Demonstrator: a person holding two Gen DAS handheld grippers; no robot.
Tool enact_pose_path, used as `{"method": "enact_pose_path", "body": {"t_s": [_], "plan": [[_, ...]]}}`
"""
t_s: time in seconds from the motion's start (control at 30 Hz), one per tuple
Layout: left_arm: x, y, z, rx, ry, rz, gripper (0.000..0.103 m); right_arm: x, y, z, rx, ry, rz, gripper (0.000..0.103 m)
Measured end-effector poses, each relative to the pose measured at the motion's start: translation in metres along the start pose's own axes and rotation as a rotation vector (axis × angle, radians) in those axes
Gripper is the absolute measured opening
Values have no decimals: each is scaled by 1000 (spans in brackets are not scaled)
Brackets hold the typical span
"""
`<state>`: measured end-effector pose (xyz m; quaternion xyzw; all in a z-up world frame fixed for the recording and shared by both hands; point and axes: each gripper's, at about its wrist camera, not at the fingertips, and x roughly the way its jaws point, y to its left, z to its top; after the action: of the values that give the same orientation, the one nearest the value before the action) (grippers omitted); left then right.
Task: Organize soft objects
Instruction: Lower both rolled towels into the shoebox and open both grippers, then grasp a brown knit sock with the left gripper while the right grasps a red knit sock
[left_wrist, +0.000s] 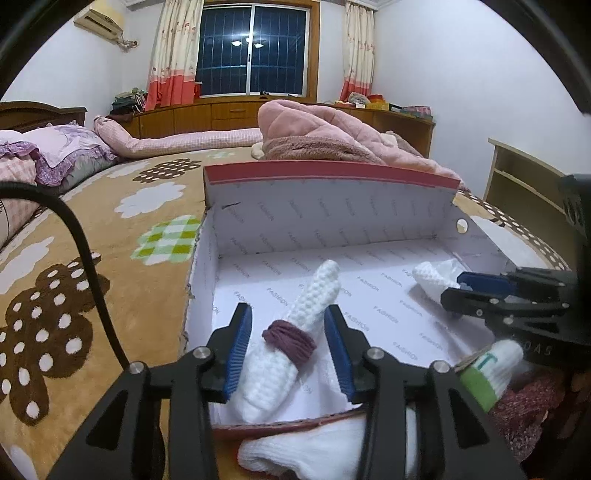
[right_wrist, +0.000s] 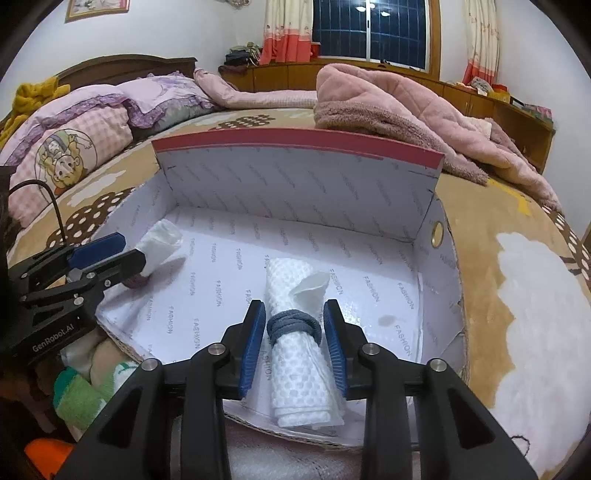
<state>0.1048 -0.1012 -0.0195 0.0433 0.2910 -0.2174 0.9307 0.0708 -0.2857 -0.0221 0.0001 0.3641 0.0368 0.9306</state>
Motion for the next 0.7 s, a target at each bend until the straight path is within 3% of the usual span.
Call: {"method": "enact_pose_path", "body": {"t_s": [0.07,0.1,0.13,0.17,0.2,0.23,0.27,0.37,0.7], "plan": [[-2,-1,1,3,1,-16,55,-3,1,0,7,-17,15,46],[-3,-2,0,5,2,-23,71,-6,1,1,17,-31,17,58],[-6,-4,1,17,0,-26,95,-8,0,2,21,-48,20,64],[-9,-6,1,29,-14,-13,101,-12,1,3,19,-71,27,76],[-15,-9,2,42,-42,-14,103,-16,2,3,14,-86,30,87],[-20,-12,2,49,-65,-7,103,-18,2,4,14,-94,33,90],[-25,-15,2,57,-98,32,103,-19,2,4,16,-97,40,92],[-33,-17,3,53,-137,56,103,-21,3,5,20,-93,45,92],[-30,-10,7,47,-51,105,103,-37,10,7,12,-128,52,92]]}}
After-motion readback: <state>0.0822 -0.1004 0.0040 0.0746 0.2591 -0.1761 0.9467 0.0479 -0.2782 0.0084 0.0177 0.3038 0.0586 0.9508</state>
